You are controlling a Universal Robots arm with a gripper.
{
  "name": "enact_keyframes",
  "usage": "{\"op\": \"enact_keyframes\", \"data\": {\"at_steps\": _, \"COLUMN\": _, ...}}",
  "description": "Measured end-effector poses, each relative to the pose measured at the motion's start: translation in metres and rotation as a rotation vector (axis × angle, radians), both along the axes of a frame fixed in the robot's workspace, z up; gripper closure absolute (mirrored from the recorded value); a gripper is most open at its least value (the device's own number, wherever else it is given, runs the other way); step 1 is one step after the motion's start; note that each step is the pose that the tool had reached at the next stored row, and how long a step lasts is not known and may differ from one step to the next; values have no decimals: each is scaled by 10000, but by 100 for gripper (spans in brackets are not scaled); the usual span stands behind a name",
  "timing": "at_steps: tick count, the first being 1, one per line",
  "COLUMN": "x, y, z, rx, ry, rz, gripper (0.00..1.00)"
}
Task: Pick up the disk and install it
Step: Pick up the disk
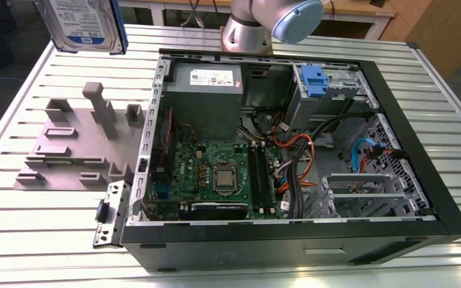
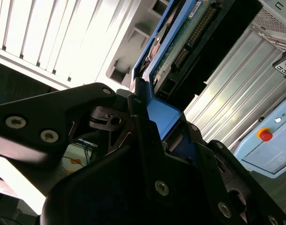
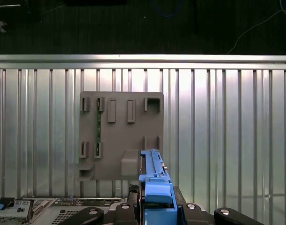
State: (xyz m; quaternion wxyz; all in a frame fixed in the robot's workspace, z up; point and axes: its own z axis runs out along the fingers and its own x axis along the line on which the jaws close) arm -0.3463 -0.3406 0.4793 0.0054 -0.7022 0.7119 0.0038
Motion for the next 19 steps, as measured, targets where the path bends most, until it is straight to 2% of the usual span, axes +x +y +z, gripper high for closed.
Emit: {"op": "enact_keyframes", "data": {"at_steps": 19, "x": 81, "y": 0, "z": -2, "rx": 0, "ry": 1, "rz": 0, "gripper": 64}}
